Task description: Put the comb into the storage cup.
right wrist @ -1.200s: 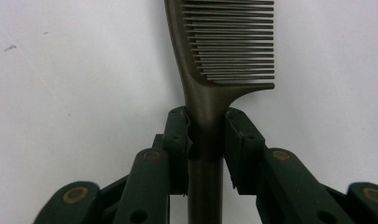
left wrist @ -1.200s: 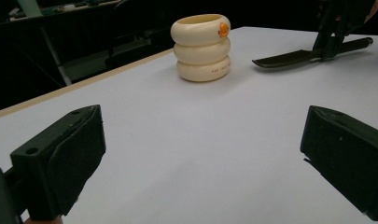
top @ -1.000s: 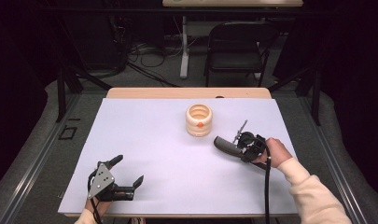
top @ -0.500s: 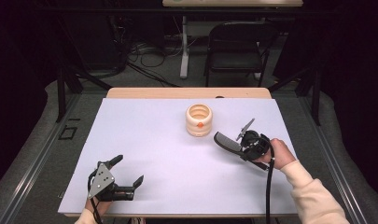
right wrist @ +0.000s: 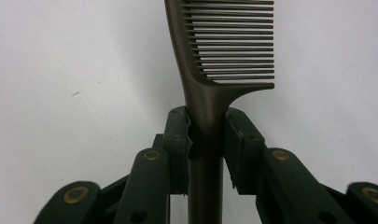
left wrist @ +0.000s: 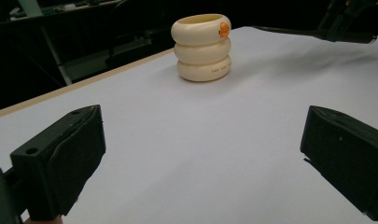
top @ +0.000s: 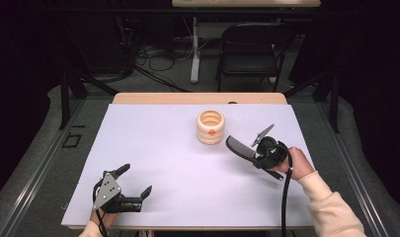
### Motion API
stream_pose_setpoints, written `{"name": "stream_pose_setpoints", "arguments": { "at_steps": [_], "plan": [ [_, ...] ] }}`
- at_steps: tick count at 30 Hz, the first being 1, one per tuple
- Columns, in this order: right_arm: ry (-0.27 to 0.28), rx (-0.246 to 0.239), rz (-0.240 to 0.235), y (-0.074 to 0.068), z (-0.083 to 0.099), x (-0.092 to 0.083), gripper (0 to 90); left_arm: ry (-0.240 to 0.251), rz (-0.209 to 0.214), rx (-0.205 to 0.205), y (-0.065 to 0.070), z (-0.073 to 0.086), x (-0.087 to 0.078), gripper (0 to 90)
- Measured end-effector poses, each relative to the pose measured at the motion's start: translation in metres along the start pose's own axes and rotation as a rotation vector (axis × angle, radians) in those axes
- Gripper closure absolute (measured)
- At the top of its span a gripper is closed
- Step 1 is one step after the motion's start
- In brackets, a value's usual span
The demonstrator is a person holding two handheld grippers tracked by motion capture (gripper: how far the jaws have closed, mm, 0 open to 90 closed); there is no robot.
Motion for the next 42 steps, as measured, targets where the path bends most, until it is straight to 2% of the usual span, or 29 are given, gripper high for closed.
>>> {"name": "stream_pose_setpoints", "arguments": {
  "at_steps": [10, 30, 42],
  "plan": [
    [0.034, 0.016, -0.007, -0.002, -0.003, -0.006, 72.0, -0.001, 0.0, 0.001, 0.0, 0.0, 0.0, 0.2],
    [0.168, 0.048, -0.016, 0.0, -0.011, -0.011, 72.0, -0.001, 0.0, 0.001, 0.0, 0.0, 0.0, 0.2],
    [0.224, 0.061, -0.004, 0.001, -0.015, -0.012, 72.0, -0.001, 0.002, 0.001, 0.0, 0.0, 0.0, 0.2]
  ]
}}
Point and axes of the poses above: each handheld gripper's, and its own axes: x roughly forward along the jaws, z roughly out of its underside, y roughly to its right, the point moved 9 cm from there along x, roughly forward along the jaws, and after that the axes turned 2 degrees about -x, right-handed, at the moved point
